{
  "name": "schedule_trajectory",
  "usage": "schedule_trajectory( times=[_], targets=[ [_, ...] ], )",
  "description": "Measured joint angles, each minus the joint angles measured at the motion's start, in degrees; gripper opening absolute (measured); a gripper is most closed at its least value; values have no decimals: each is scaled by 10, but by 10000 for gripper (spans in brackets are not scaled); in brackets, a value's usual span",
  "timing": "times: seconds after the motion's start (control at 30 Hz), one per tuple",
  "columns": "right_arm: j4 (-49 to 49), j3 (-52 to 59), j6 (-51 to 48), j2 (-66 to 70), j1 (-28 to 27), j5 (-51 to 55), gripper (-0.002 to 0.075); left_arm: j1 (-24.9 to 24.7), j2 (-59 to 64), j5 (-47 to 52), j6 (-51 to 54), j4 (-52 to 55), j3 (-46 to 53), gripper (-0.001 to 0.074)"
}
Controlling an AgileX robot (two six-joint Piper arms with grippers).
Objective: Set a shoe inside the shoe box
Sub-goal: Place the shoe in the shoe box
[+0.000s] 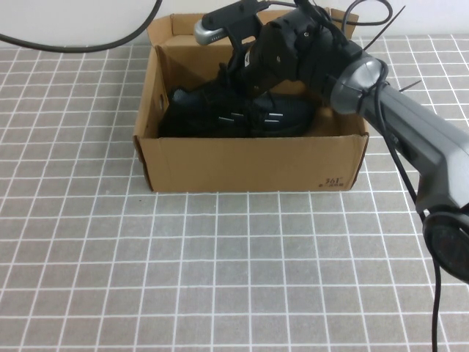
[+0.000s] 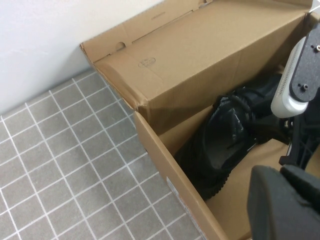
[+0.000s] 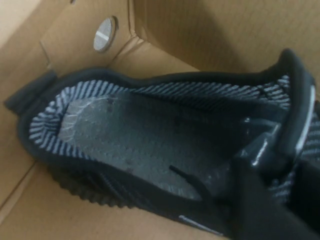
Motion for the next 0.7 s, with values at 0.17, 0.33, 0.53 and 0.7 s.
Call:
schedule_trajectory(
  times=[0.17,0.33,0.53,0.7],
  targets=[
    [0,0,0,0,0,-3,16,0,0,0,1,0,0,1],
    [1,0,0,0,0,-3,-3,0,0,0,3,0,0,1],
    [1,0,0,-12,0,8,-4,0,0,0,6,-11,0,1],
    [-4,0,1,-27,0,12,-5,0,0,0,10,-41,0,1]
  ],
)
